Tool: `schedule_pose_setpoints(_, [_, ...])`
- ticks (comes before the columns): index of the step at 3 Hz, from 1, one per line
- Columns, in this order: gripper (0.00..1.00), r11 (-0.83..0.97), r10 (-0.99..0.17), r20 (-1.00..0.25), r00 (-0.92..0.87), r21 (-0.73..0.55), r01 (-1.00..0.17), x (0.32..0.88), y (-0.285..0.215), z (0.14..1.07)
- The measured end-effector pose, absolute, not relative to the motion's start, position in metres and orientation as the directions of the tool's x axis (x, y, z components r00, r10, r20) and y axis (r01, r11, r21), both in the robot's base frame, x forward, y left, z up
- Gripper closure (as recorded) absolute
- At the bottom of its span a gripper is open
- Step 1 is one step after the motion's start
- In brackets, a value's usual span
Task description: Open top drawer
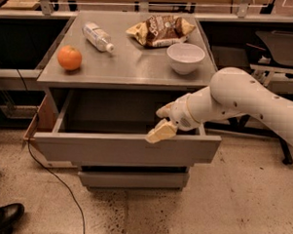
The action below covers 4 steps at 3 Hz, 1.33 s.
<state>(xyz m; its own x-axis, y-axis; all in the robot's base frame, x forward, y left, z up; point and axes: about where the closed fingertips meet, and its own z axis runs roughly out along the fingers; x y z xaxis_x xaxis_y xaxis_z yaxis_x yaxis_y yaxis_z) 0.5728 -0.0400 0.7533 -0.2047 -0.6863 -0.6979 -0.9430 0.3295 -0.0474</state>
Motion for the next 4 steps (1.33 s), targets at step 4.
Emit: schedule_pose_setpoints(4, [1.0,0.304,-0.706,-0.693,-0.146,-0.11,-0.946,0.614,-0.022,0.711])
